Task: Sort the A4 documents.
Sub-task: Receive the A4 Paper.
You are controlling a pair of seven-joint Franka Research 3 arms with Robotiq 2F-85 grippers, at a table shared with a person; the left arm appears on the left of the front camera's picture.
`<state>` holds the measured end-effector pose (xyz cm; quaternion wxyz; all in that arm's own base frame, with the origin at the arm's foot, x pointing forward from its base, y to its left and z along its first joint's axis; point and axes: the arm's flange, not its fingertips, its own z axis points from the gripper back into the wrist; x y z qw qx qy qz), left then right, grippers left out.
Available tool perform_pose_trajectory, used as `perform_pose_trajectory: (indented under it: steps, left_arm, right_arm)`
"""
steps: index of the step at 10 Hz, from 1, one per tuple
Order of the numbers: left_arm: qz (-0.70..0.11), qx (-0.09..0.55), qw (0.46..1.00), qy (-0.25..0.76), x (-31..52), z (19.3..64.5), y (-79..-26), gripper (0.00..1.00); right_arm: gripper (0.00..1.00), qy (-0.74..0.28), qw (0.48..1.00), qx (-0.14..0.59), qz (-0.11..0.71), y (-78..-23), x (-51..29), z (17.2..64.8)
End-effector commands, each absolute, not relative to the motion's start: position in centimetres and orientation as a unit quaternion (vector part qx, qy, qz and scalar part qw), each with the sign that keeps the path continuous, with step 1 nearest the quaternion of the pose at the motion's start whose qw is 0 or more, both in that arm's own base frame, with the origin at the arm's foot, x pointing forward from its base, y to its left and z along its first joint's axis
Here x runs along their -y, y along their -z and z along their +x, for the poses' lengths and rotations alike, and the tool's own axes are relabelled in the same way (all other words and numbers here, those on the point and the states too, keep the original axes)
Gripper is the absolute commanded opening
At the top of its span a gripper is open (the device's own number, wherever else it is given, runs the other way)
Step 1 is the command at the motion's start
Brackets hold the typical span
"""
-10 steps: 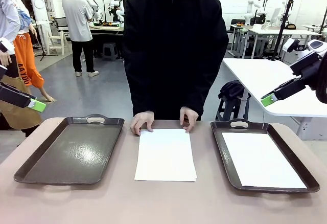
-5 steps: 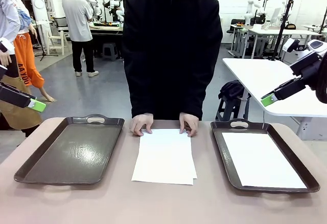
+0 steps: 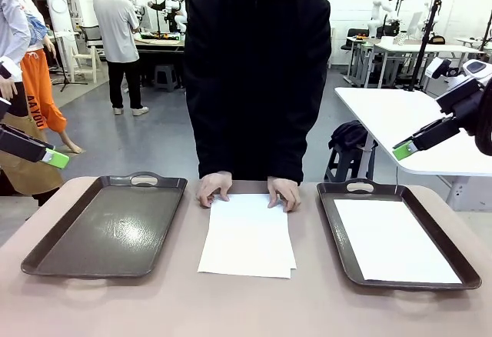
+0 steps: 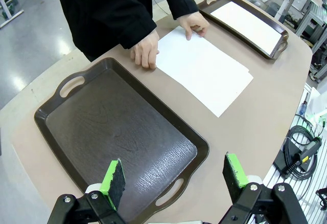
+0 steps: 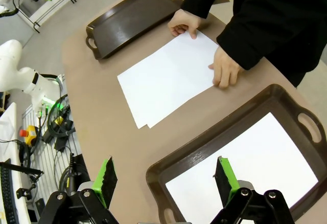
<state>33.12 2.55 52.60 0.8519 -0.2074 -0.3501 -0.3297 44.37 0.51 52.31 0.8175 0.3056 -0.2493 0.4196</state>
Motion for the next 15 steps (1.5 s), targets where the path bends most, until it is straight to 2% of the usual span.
perform_pose_trajectory:
  steps: [1,15]
  left_arm:
    - [-0.212,0.353,0.846,0.339,-2.68,33.28,-52.45,1.00]
    - [-0.212,0.353,0.846,0.339,-2.68,33.28,-52.45,1.00]
  right_arm:
    - [1.00,-0.419,0.817,0.251,0.306,-52.25,-0.72,44.36]
    - [1.00,-0.419,0.817,0.251,0.306,-52.25,-0.72,44.36]
